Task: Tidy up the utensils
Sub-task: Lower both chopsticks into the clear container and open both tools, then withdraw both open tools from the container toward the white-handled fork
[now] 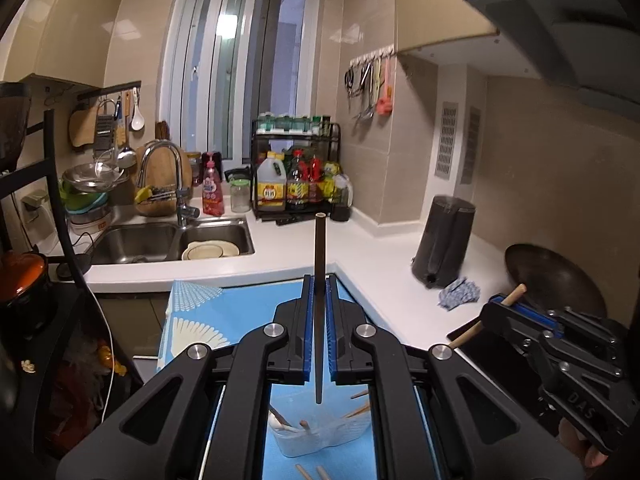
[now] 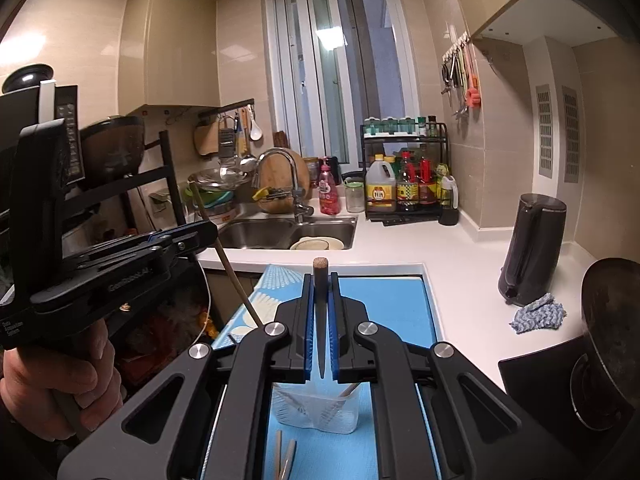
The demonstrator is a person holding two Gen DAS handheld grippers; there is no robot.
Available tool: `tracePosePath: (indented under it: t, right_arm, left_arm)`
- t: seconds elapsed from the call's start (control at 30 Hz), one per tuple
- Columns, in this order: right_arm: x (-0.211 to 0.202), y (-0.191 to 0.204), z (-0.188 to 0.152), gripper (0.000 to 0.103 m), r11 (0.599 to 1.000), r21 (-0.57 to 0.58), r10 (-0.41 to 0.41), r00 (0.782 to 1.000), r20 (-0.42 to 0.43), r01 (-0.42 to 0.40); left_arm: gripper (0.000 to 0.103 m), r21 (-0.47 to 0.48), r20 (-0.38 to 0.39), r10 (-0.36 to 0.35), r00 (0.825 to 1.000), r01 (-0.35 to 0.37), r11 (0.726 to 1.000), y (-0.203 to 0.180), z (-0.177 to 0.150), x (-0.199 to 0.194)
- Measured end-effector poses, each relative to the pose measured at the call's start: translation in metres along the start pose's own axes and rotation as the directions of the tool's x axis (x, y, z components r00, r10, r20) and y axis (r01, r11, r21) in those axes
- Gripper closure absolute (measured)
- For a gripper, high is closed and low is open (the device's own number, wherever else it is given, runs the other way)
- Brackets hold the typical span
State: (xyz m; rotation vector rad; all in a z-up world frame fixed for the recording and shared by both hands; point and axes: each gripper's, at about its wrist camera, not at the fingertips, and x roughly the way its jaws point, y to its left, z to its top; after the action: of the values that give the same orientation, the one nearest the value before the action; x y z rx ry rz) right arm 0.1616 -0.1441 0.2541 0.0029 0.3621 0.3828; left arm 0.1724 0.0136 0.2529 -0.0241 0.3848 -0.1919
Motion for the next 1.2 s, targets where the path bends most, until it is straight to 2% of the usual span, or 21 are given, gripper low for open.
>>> tracePosePath:
  t: [0.27,0.37,0.4,0.43,0.47,0.5,0.53,0.7,0.83,0.97,1.1,1.17,1.2]
  right_arm:
    - [0.052,-0.01,-0.041,0.096,0.999,0.005,-0.035,0.994,-0.105,0.036]
    - [0.058,-0.009,-0.051,0.088,0.999,0.007,-0.036,0.99,-0.138,0.037]
    - [0.055,-0.009,-0.052,0.08,0.999,0.009,-0.038,0.99,-0.133,0.04]
    - [0.051,-0.009,-0.053,0.077,0.999,0.009,-0.041,0.991,-0.125,0.042]
    - [0.046,-0.009,-0.052,0.075,0.999,0.006,-0.043,0.992,-0.116,0.044]
    - [0.041,-0.008,-0.052,0.074,0.999,0.004,-0.045,0.993,-0.107,0.046]
    - [0.035,-0.008,-0.051,0.073,0.999,0.005,-0.049,0.994,-0.097,0.049]
    - [-0.004,-0.005,-0.051,0.072,0.999,0.02,-0.039,0.998,-0.04,0.04]
    - [-0.036,0.003,-0.063,0.072,0.999,0.016,-0.03,1.0,0.001,0.03]
    - [-0.065,0.013,-0.089,0.072,1.0,0.018,-0.014,1.0,0.018,0.014]
    - [-0.074,0.024,-0.124,0.072,1.0,0.012,-0.011,1.0,-0.013,0.011]
    - [-0.075,0.029,-0.145,0.074,1.0,0.015,0.005,0.999,-0.041,-0.005]
    - [-0.074,0.032,-0.159,0.078,1.0,0.009,0.008,0.998,-0.056,-0.008]
  left_arm:
    - [0.097,0.065,-0.135,0.083,0.987,-0.074,0.995,0.012,-0.048,0.06]
    - [0.096,0.065,-0.179,0.077,0.981,-0.066,0.996,0.017,-0.059,0.07]
    - [0.094,0.048,-0.187,0.049,0.981,-0.04,0.998,0.018,-0.059,0.067]
    - [0.088,0.038,-0.181,0.033,0.983,-0.027,0.999,0.02,-0.058,0.061]
    - [0.083,0.036,-0.16,0.027,0.987,-0.022,0.999,0.021,-0.056,0.052]
    - [0.073,0.037,-0.134,0.028,0.991,-0.024,0.999,0.021,-0.054,0.043]
    - [0.071,0.035,-0.101,0.029,0.994,-0.025,0.999,0.022,-0.051,0.03]
    - [0.071,-0.027,0.003,0.025,1.0,-0.025,0.999,0.032,-0.049,-0.024]
    - [0.071,-0.085,0.043,0.041,0.998,-0.038,0.996,0.04,-0.069,-0.061]
    - [0.071,-0.109,0.035,0.061,0.997,-0.057,0.992,0.04,-0.106,-0.08]
    - [0.072,-0.124,-0.005,0.079,0.997,-0.079,0.989,0.038,-0.156,-0.092]
    - [0.075,-0.133,-0.044,0.085,0.995,-0.09,0.987,0.037,-0.177,-0.091]
    - [0.081,-0.139,-0.06,0.081,0.995,-0.088,0.986,0.039,-0.186,-0.093]
